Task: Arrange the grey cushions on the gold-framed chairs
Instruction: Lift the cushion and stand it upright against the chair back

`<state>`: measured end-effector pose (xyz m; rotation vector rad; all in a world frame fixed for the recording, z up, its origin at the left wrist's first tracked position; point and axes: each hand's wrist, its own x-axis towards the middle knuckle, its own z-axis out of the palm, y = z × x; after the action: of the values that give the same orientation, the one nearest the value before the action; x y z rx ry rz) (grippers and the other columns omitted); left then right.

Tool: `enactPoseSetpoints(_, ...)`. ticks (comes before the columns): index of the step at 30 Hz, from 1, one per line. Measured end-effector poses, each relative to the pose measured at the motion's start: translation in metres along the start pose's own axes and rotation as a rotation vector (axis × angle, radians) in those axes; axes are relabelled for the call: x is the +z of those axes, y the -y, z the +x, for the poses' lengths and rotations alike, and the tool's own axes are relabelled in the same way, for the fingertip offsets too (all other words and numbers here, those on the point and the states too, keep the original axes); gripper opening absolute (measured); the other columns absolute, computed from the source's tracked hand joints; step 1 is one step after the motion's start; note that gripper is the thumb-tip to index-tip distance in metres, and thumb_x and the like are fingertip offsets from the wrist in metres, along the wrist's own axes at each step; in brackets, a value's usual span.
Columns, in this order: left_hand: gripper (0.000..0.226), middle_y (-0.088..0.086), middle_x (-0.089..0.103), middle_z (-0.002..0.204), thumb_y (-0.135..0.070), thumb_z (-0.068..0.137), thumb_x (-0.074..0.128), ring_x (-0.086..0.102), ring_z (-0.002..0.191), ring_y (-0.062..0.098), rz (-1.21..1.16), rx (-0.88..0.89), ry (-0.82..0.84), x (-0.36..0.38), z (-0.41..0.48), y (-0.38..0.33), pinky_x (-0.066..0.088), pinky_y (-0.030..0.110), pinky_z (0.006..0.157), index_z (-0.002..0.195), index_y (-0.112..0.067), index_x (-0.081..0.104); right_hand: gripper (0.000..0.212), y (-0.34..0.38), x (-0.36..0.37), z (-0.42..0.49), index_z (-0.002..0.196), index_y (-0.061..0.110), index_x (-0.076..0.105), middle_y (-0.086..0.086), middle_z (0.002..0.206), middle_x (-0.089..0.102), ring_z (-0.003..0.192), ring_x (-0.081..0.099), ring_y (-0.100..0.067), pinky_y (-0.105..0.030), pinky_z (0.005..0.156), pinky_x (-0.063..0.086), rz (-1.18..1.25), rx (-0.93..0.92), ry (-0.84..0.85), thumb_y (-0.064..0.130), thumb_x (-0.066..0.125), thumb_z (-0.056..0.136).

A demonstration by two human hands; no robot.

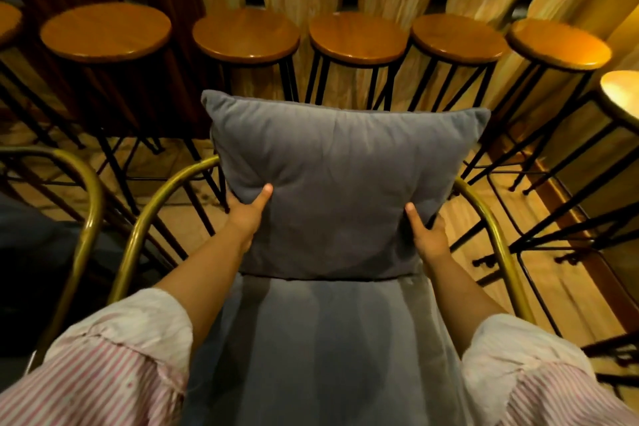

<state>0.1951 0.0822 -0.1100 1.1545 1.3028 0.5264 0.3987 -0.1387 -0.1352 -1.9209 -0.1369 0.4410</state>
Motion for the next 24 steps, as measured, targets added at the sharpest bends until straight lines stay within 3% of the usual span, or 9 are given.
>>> enactPoseSetpoints(4,0.074,-0.005,0.035,0.152,-0.032,0.09,0.059,0.035,0.139,0.023,0.016,0.066,0.201,-0.016,-0.044,-0.005,0.034,0.041,0.101,0.15,-0.027,0.017,0.059,0.006,-0.007,-0.037,0.137,0.007,0.044,-0.014,0.143,0.049,0.134,0.043,-0.031,-0.043,0.111,0.036,-0.115,-0.1,0.065,0.036,0.061,0.088)
enactPoseSetpoints(9,0.065,0.011,0.029,0.155,-0.022,0.095,0.052,0.027,0.145,0.025,0.153,0.187,0.296,-0.054,-0.131,-0.016,0.03,0.038,0.114,0.151,-0.011,0.02,0.056,0.034,-0.012,-0.121,0.141,0.007,0.041,-0.013,0.148,0.043,0.137,0.039,-0.027,-0.037,0.111,0.032,-0.228,-0.207,0.218,0.03,0.056,0.093)
enactPoseSetpoints(12,0.068,0.01,0.035,0.151,-0.034,0.09,0.058,0.029,0.144,0.026,0.215,0.255,0.312,-0.089,-0.193,-0.015,0.029,0.038,0.116,0.148,-0.01,0.029,0.056,0.051,-0.011,-0.182,0.143,0.01,0.039,-0.011,0.149,0.041,0.138,0.037,-0.026,-0.037,0.112,0.031,-0.24,-0.288,0.321,0.032,0.054,0.093)
enactPoseSetpoints(14,0.077,0.009,0.042,0.148,-0.046,0.083,0.063,0.036,0.14,0.025,0.239,0.292,0.292,-0.124,-0.228,-0.007,0.032,0.039,0.115,0.145,-0.011,0.035,0.054,0.06,-0.006,-0.226,0.141,0.01,0.042,-0.012,0.148,0.043,0.137,0.039,-0.027,-0.037,0.11,0.032,-0.272,-0.344,0.4,0.033,0.054,0.093)
enactPoseSetpoints(19,0.059,0.009,0.057,0.125,-0.028,0.093,0.053,0.054,0.117,0.018,0.4,0.342,0.121,-0.221,-0.305,0.009,0.041,0.027,0.098,0.145,-0.007,0.034,0.048,0.082,0.02,-0.329,0.136,0.009,0.045,-0.013,0.143,0.047,0.132,0.044,-0.029,-0.033,0.102,0.036,-0.326,-0.488,0.588,0.032,0.053,0.094)
enactPoseSetpoints(24,0.06,0.004,0.042,0.145,-0.036,0.093,0.051,0.037,0.137,0.02,0.412,0.303,-0.048,-0.326,-0.354,0.031,0.028,0.03,0.113,0.145,-0.011,0.033,0.053,0.099,0.061,-0.413,0.138,0.011,0.043,-0.012,0.144,0.046,0.134,0.042,-0.027,-0.036,0.107,0.035,-0.331,-0.599,0.779,0.034,0.056,0.092)
